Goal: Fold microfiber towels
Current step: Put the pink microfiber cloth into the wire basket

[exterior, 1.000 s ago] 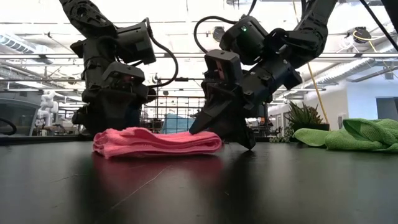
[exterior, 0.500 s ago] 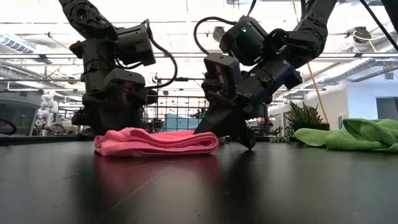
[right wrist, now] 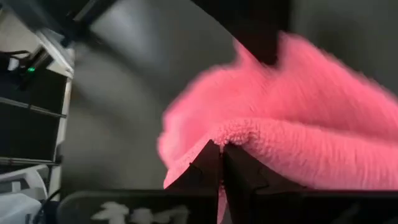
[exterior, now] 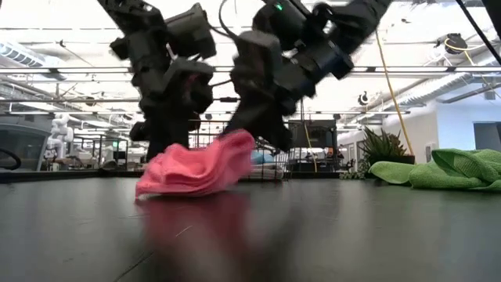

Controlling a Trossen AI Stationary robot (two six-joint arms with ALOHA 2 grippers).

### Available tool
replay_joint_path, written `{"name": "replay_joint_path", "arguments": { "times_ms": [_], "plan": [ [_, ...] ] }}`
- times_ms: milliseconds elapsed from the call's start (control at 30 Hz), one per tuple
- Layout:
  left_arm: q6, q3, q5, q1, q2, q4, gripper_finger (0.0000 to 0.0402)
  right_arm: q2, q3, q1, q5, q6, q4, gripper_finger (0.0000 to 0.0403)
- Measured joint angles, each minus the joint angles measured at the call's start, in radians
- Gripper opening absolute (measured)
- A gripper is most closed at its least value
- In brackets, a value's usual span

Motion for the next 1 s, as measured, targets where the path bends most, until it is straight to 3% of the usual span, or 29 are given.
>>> {"name": "replay_joint_path", "arguments": {
  "times_ms": [167,333,700,1000],
  "plan": [
    [0.098,0.141,-0.086,0.010,-0.005,-0.208,0.0002,-0.082,0.067,-0.010,0.006,-0.077,-0.101,0.0001],
    [0.183,0.301,-0.177,0.031,-0.025,-0.376,0.0002,-0.194,0.072,-0.044,0.078,-0.130,-0.167,0.0000],
    [0.381,0.585,-0.345,0.185,-0.059,-0.464,0.0001,-0.278,0.073,-0.178,0.109,-0.241,-0.188,0.0000],
    [0.465,0.619,-0.329,0.347,-0.060,-0.458,0.0001,-0.279,0.073,-0.336,0.104,-0.325,-0.113,0.0000]
  ]
}}
